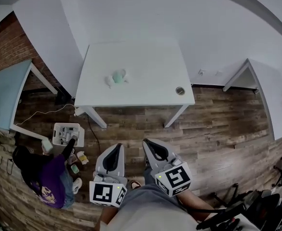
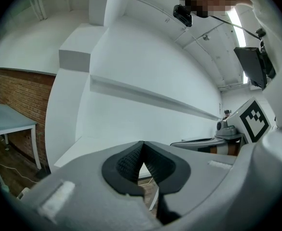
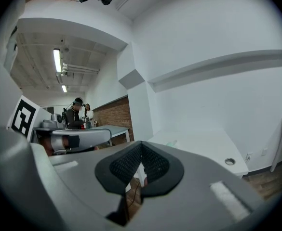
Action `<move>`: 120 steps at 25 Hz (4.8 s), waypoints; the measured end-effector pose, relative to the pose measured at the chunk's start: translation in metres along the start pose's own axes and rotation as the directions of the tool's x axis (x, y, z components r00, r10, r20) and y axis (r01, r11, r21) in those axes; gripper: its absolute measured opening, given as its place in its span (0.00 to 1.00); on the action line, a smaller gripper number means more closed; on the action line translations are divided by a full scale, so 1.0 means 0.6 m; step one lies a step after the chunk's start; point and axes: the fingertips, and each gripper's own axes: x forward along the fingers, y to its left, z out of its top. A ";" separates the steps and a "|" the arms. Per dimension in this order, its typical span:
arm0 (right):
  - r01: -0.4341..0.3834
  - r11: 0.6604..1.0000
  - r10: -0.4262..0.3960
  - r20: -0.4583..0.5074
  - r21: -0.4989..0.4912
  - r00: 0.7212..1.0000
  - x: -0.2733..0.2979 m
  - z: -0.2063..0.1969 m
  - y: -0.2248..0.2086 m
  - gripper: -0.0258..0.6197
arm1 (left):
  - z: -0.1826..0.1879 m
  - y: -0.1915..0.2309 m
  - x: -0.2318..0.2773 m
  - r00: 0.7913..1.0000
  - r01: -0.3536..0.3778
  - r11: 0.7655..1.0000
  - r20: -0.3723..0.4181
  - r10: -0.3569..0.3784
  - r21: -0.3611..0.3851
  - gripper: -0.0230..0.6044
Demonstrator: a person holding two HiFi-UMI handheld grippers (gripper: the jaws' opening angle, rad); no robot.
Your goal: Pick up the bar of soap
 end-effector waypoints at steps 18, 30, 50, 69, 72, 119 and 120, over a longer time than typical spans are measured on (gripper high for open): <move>-0.070 0.997 0.070 -0.006 0.022 0.998 0.121 0.036 -0.226 0.04 | 0.015 0.003 0.249 0.998 -0.061 0.998 -0.001 0.061 0.013 0.04; -0.111 0.993 0.112 -0.021 0.037 0.994 0.198 0.049 -0.263 0.04 | 0.034 0.057 0.309 0.993 -0.114 0.993 0.008 0.114 0.014 0.04; -0.082 0.995 0.086 -0.078 0.050 0.993 0.449 0.085 -0.282 0.04 | 0.063 0.290 0.456 0.996 -0.083 0.997 -0.036 0.083 0.001 0.04; 0.073 0.987 -0.040 -0.224 0.142 0.974 0.622 -0.019 -0.287 0.04 | -0.108 0.482 0.606 0.955 0.126 0.990 -0.278 -0.104 0.065 0.04; 0.090 0.984 -0.050 -0.242 0.155 0.969 0.628 -0.036 -0.289 0.04 | -0.144 0.485 0.629 0.932 0.176 0.981 -0.335 -0.142 0.076 0.04; 0.309 0.751 -0.077 -0.387 0.584 0.919 0.702 -0.219 -0.322 0.23 | -0.330 0.491 0.714 0.681 0.442 0.896 -0.667 -0.303 0.045 0.04; 0.306 0.748 -0.071 -0.387 0.589 0.919 0.705 -0.220 -0.321 0.24 | -0.329 0.492 0.714 0.682 0.441 0.896 -0.665 -0.303 0.045 0.04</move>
